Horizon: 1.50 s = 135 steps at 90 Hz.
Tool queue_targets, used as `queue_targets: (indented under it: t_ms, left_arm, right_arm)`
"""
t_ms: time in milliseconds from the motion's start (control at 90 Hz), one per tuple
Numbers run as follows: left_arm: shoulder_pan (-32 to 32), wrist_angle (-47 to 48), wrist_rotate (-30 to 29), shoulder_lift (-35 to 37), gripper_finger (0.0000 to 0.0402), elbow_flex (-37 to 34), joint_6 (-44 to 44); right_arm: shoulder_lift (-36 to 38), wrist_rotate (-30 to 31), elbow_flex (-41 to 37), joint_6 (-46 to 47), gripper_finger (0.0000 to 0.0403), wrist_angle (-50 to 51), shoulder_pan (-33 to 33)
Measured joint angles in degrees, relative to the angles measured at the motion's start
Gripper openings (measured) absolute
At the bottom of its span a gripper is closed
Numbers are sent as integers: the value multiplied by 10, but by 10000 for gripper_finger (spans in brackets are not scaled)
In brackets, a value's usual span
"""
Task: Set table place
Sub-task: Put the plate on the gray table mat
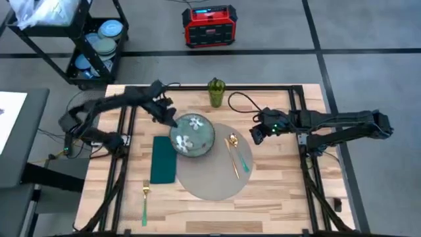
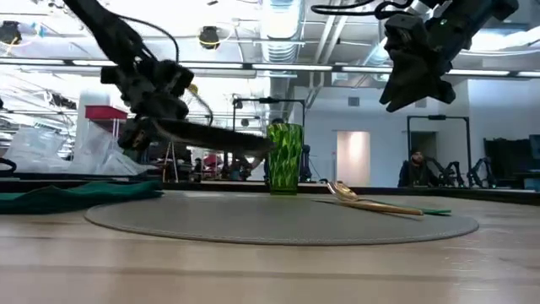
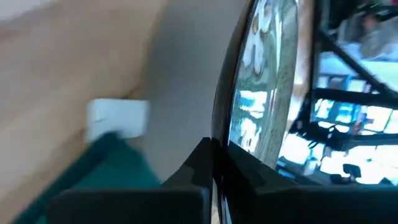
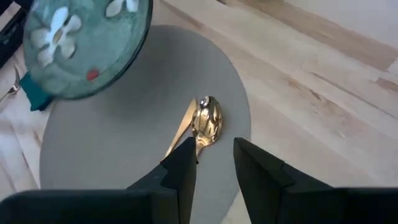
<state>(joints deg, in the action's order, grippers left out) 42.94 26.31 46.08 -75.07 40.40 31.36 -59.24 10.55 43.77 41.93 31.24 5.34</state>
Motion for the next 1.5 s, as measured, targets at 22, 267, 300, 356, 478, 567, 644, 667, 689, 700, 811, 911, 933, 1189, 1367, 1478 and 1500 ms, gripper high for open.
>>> queue_targets:
  t_ms: [22,267,300,356,478,567,644,667,689,700,811,911,933,1189,1367,1478,1500]
  left_arm:
    - [-10,-24,-3,9,0,-12,22]
    - [-107,-150,-82,34,0,-110,138]
    - [-118,-163,-91,30,0,-115,142]
    - [-133,-184,-102,22,0,-117,150]
    - [-164,-231,-104,9,0,-116,169]
    - [-181,-248,-103,8,0,-116,176]
    - [-191,-248,-102,8,0,-116,182]
    - [-193,-248,-103,8,0,-116,186]
    - [-196,-248,-104,8,0,-116,189]
    - [-197,-248,-105,8,0,-116,190]
    - [-203,-263,-112,8,0,-116,197]
    - [-204,-268,-122,8,0,-116,198]
    - [-204,-269,-125,7,0,-116,199]
    - [-232,-348,-116,-63,0,-116,231]
    - [-247,-376,-107,-98,0,-110,244]
    - [-247,-370,-108,-102,0,-110,243]
    - [-247,-367,-107,-102,0,-110,242]
  right_arm:
    - [0,0,0,0,97,0,0]
    - [0,0,0,0,97,0,0]
    - [0,0,0,0,97,0,0]
    - [0,0,0,0,97,0,0]
    - [0,0,0,0,97,-2,0]
    - [0,0,0,0,97,-4,0]
    - [0,0,0,0,97,-4,0]
    - [0,0,0,0,97,-4,0]
    - [0,0,0,0,97,-4,0]
    - [0,0,0,0,97,-4,0]
    - [0,0,0,-2,97,-4,0]
    - [0,0,0,-3,97,-4,0]
    - [0,0,0,-3,97,-4,0]
    - [0,0,0,-4,97,-3,0]
    - [0,0,0,-4,97,-2,0]
    - [0,0,0,-4,97,-1,0]
    - [0,0,0,-4,97,-1,0]
